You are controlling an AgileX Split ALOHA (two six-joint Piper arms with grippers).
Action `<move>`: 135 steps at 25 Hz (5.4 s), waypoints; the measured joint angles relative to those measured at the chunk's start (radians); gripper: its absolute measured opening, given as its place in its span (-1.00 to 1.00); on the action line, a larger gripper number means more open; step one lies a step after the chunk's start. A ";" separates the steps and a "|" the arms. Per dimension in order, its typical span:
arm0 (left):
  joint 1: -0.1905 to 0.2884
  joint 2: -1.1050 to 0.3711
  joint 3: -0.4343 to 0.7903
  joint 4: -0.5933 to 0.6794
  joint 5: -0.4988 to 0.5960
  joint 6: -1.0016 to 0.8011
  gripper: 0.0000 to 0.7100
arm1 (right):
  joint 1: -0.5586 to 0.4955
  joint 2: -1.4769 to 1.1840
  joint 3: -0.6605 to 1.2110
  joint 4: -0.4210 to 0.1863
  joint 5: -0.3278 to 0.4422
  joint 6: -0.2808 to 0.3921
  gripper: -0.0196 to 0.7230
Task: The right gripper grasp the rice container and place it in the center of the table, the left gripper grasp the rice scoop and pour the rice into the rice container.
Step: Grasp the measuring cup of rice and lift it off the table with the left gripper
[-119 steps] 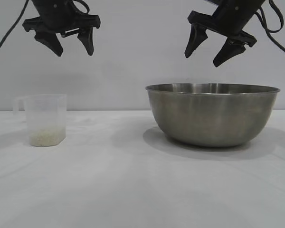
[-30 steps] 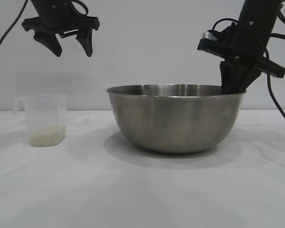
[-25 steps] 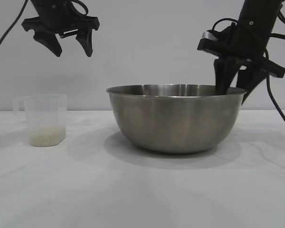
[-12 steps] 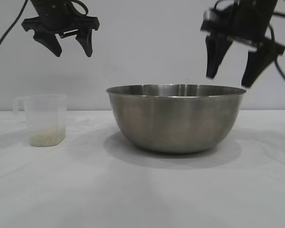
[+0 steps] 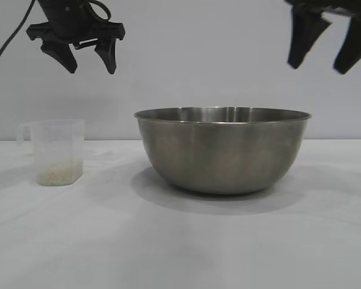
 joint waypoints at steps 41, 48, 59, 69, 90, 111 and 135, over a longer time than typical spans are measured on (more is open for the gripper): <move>0.000 -0.008 0.000 0.025 0.011 0.011 0.42 | 0.000 -1.176 0.328 -0.248 0.566 0.237 0.50; 0.000 -0.099 0.046 0.026 -0.048 0.030 0.16 | 0.000 -1.176 0.328 -0.250 0.566 0.245 0.50; 0.019 -0.410 0.680 0.044 -0.642 0.061 0.16 | 0.000 -1.176 0.328 -0.258 0.566 0.259 0.50; 0.100 -0.505 1.120 -0.008 -1.100 0.126 0.31 | 0.000 -1.176 0.328 -0.259 0.566 0.284 0.50; 0.110 -0.354 1.335 -0.103 -1.311 0.148 0.39 | 0.000 -1.176 0.328 -0.260 0.566 0.310 0.50; 0.110 -0.032 1.335 -0.072 -1.548 0.148 0.39 | 0.000 -1.176 0.328 -0.262 0.566 0.312 0.50; 0.110 -0.001 1.210 -0.087 -1.556 0.167 0.39 | 0.000 -1.176 0.328 -0.264 0.566 0.316 0.50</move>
